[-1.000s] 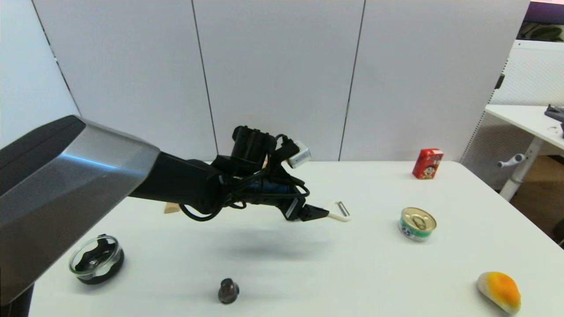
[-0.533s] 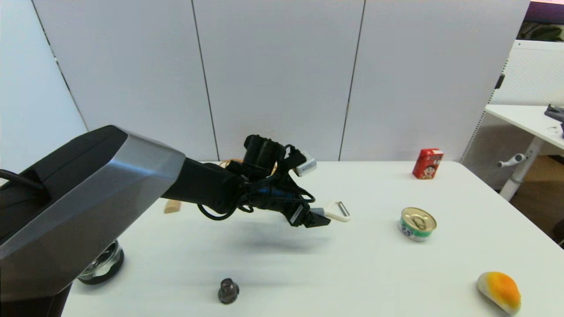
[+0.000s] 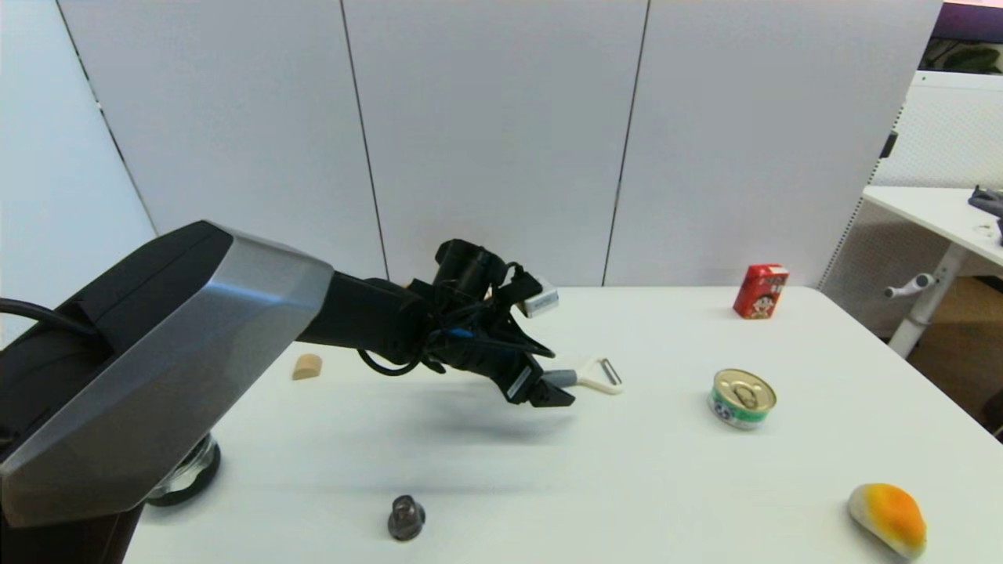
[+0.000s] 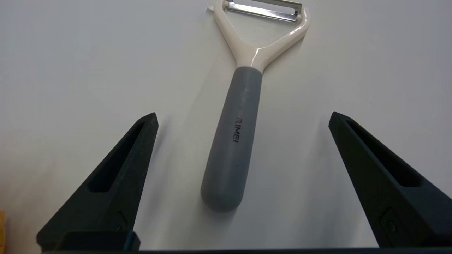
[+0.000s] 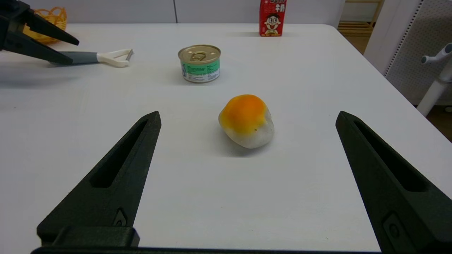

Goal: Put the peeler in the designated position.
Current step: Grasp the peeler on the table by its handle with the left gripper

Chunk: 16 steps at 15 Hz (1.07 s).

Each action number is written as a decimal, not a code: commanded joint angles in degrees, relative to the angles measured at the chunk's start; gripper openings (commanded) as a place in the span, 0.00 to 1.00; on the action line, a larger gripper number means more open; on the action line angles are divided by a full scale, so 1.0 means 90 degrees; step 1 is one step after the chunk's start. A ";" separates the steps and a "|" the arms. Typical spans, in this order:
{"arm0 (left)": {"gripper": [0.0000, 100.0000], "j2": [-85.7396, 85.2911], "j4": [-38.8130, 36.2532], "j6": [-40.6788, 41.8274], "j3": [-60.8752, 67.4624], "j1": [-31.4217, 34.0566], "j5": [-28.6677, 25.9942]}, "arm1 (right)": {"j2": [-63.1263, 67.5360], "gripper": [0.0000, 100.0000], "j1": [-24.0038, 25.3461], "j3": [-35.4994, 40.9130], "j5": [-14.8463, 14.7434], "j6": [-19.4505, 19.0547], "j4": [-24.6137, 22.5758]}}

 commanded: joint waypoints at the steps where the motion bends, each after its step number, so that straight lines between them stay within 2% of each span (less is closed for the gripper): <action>1: 1.00 0.0081 0.0090 -0.0007 -0.0113 0.0036 -0.0020 | 0.0008 1.00 0.0001 0.0000 0.0004 -0.0004 0.0000; 16: 1.00 0.0247 0.0295 -0.0047 -0.0298 0.0104 -0.0030 | 0.0008 1.00 0.0001 0.0000 0.0004 -0.0004 0.0000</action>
